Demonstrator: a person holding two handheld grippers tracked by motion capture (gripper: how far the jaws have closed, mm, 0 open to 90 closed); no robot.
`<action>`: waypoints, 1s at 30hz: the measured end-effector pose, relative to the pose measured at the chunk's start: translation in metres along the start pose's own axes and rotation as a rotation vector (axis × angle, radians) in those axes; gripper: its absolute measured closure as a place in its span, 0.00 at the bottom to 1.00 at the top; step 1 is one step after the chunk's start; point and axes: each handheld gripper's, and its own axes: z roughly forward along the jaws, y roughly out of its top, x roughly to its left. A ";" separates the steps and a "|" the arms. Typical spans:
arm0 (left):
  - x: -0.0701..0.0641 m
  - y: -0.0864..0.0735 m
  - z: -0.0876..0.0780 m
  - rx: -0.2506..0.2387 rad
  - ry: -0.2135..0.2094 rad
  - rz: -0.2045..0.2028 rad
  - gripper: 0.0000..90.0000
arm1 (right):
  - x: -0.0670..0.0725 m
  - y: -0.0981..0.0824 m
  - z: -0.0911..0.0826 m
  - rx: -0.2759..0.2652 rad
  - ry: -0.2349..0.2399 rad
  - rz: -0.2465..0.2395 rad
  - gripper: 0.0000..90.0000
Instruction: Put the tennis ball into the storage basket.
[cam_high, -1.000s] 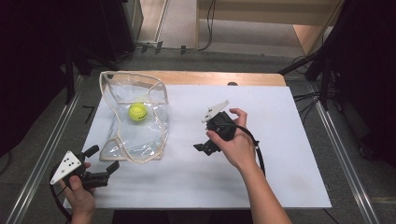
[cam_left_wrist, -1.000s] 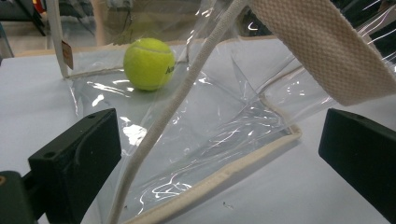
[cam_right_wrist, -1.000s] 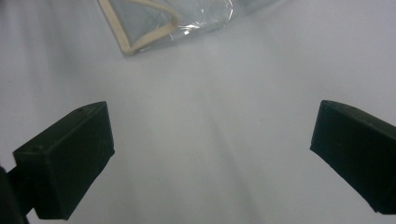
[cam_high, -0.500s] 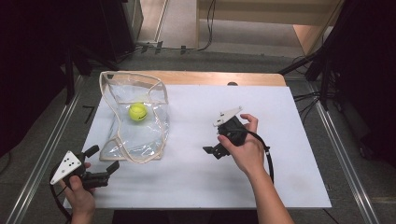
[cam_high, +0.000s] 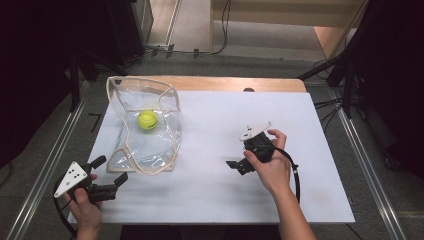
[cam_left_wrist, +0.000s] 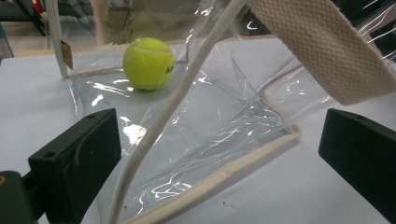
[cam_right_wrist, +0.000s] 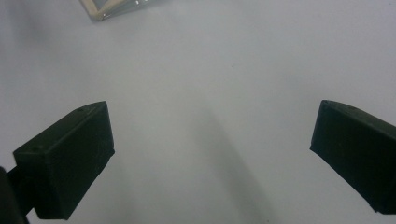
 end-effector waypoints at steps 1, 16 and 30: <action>0.000 0.000 0.000 -0.001 0.001 -0.001 0.00 | 0.000 -0.001 -0.001 -0.003 -0.002 0.002 0.00; 0.000 0.000 -0.001 -0.006 0.000 -0.006 0.00 | -0.007 -0.035 -0.013 -0.063 -0.036 0.056 0.00; 0.000 0.000 0.000 -0.002 0.000 0.005 0.00 | -0.012 -0.071 -0.026 -0.132 -0.066 0.109 0.00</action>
